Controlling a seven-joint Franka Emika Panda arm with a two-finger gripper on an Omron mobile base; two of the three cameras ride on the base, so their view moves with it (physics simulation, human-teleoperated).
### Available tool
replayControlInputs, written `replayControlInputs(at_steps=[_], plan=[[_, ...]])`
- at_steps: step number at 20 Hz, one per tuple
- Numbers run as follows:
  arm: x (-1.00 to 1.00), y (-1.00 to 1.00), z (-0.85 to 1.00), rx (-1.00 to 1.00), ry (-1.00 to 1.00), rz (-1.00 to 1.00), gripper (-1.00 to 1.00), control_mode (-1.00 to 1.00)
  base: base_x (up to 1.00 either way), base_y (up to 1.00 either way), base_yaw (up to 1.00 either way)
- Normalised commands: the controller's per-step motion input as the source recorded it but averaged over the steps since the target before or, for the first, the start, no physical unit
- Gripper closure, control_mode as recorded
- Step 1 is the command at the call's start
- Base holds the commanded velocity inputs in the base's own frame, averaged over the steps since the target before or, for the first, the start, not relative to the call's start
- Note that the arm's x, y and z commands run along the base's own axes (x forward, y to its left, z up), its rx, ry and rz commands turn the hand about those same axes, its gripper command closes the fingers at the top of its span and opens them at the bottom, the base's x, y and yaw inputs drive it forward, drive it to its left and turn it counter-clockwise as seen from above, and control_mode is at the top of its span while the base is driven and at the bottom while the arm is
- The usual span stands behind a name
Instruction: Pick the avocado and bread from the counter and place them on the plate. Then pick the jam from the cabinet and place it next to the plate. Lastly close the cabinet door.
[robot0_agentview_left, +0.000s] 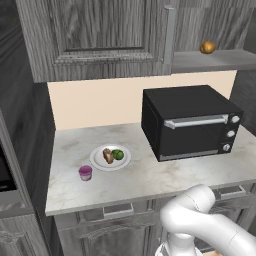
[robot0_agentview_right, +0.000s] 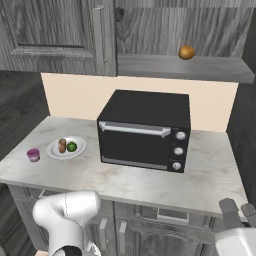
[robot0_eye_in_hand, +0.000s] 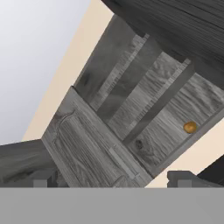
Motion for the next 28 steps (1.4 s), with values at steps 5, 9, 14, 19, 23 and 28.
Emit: replayControlInputs(at_steps=[5,9,14,19,23,28], plan=[[0.09,0.09,0.02,0.27,0.0,0.13,-1.0,-1.0,0.0,0.0,0.0],[0.01,0.01,0.07,0.27,0.0,0.15,-1.0,-1.0,0.0,0.0,0.0],[0.0,-0.04,0.16,0.21,0.0,0.08,-1.0,-1.0,0.0,0.0,0.0],[-0.08,-0.22,0.01,0.13,-0.01,0.0,-1.0,-1.0,0.0,0.0,0.0],[-0.04,-0.28,0.0,0.08,0.0,0.0,-1.0,-1.0,0.0,0.0,0.0],[0.0,-0.39,0.0,0.11,0.0,0.0,-1.0,-1.0,0.0,0.0,0.0]])
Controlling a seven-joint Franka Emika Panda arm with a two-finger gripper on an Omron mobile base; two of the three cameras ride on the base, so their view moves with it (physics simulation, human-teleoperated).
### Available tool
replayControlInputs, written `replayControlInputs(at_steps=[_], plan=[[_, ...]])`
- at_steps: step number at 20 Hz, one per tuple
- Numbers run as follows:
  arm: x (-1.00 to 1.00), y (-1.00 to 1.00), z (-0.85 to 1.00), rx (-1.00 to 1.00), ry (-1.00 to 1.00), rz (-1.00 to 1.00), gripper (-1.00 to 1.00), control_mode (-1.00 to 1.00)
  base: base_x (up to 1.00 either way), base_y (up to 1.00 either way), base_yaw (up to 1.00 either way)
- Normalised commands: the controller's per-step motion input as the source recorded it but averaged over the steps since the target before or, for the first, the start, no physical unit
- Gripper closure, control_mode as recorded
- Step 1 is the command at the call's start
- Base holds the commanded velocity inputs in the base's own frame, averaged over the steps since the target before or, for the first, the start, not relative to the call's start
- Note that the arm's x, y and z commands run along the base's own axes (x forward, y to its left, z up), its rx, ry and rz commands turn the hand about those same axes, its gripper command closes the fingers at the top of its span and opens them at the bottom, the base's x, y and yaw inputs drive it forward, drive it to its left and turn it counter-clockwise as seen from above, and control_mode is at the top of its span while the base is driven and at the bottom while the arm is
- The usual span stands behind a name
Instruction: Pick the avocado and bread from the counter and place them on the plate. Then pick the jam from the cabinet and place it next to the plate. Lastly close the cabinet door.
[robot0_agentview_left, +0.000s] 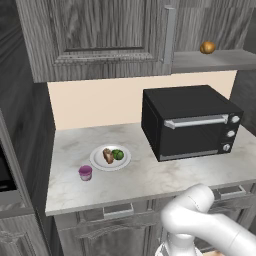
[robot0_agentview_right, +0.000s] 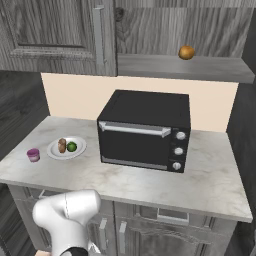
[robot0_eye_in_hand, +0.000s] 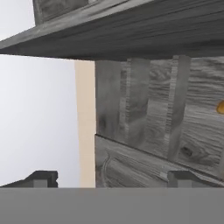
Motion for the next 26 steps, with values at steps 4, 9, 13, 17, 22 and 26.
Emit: replayControlInputs(at_steps=[4,9,13,17,22,26], plan=[[0.0,-0.43,-0.01,0.16,0.0,0.0,-1.0,-1.0,0.0,0.0,0.0],[0.0,-0.23,-0.29,0.15,0.0,0.0,-1.0,-1.0,0.0,0.0,0.0],[0.0,-0.25,-0.12,0.15,0.0,0.0,-1.0,-1.0,0.0,0.0,0.0],[0.0,-0.31,0.14,0.1,0.0,-0.03,-1.0,-1.0,0.0,0.0,0.0],[0.0,-0.25,0.12,0.05,0.0,-0.05,-1.0,-1.0,0.0,0.0,0.0],[0.22,-0.13,0.0,0.03,0.03,-0.05,-1.0,-1.0,0.0,0.0,0.0]])
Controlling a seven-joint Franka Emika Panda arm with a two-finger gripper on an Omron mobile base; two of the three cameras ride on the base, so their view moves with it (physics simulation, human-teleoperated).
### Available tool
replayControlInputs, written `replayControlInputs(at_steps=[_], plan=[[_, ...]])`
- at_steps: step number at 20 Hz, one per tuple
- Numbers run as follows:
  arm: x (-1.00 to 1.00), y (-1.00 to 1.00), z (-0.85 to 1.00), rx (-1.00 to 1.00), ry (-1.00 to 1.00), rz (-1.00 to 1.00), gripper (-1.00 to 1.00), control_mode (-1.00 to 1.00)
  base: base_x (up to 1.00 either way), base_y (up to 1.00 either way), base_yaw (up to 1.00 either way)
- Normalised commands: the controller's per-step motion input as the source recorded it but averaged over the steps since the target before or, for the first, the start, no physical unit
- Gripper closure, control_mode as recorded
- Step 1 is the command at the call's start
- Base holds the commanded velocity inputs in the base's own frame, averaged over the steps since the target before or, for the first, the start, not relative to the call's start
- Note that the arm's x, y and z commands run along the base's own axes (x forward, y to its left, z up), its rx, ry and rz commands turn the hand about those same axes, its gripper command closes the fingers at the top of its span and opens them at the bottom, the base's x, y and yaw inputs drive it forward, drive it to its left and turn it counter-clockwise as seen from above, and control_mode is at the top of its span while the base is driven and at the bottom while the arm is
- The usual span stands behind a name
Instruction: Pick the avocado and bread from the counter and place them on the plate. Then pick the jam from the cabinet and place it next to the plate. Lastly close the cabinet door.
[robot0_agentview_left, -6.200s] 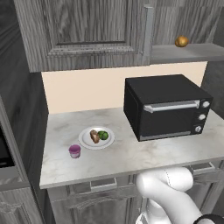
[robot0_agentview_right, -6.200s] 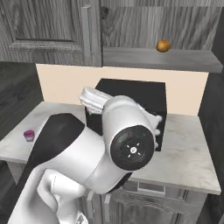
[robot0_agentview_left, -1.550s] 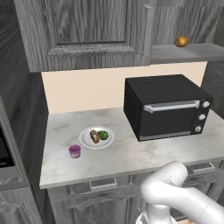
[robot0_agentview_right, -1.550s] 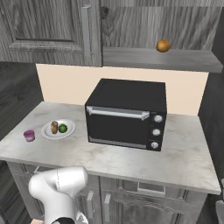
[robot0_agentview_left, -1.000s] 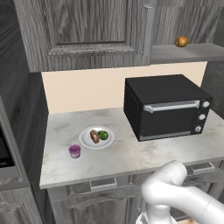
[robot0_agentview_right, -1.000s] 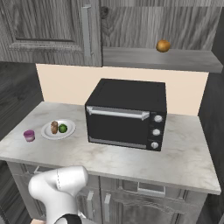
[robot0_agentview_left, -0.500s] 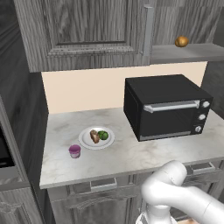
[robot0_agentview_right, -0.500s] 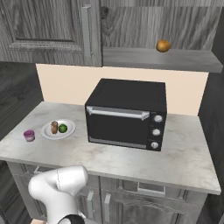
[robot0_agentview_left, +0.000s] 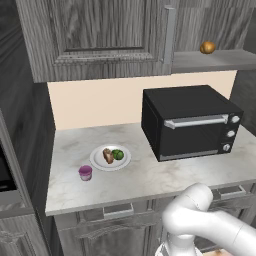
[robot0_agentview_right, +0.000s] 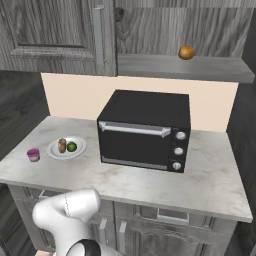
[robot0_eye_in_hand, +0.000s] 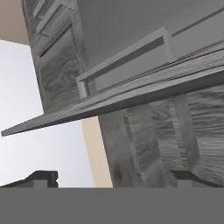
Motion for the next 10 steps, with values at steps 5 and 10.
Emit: replayControlInputs(at_steps=[5,10], plan=[[0.46,0.0,0.0,0.0,0.01,-0.08,-1.0,-1.0,0.0,0.0,0.0],[0.46,-0.01,0.0,0.0,0.0,-0.04,-1.0,-1.0,0.0,0.0,0.0]])
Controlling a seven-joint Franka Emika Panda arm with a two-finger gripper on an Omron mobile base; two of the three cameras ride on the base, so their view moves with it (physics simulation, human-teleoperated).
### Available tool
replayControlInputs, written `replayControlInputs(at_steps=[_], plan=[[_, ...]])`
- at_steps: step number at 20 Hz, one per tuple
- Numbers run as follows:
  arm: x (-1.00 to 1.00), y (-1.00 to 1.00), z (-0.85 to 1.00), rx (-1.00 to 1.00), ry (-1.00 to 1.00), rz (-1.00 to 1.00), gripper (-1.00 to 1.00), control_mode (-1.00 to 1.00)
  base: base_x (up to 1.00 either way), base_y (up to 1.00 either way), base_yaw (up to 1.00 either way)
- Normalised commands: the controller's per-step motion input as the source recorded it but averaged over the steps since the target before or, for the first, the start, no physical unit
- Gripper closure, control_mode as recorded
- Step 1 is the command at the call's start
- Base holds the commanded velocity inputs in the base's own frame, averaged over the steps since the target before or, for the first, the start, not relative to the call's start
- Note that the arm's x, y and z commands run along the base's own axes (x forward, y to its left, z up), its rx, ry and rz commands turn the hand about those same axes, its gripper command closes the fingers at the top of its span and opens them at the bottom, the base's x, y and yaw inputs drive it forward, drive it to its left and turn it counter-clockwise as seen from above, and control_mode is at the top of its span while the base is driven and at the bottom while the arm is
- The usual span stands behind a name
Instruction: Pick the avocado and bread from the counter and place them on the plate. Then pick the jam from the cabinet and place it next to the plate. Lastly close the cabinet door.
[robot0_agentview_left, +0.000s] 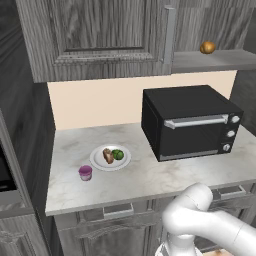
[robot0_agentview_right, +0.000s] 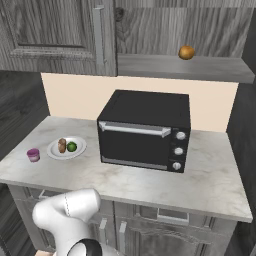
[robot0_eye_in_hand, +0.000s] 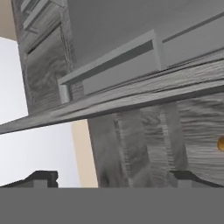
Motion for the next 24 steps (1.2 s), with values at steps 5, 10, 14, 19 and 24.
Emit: replayControlInputs(at_steps=[5,10,14,19,24], plan=[[0.44,-0.06,0.0,0.0,0.01,-0.04,-1.0,-1.0,0.0,0.0,0.0],[0.23,-0.19,0.05,0.0,0.0,-0.07,-1.0,-1.0,0.0,0.0,0.0],[0.14,-0.19,0.02,0.0,0.0,-0.06,-1.0,-1.0,0.0,0.0,0.0],[-0.38,-0.05,-0.59,0.0,-0.19,-0.02,-1.0,-1.0,0.0,0.0,0.0],[-0.11,0.0,-0.55,0.0,-0.05,0.0,-1.0,-1.0,0.0,0.0,0.0]])
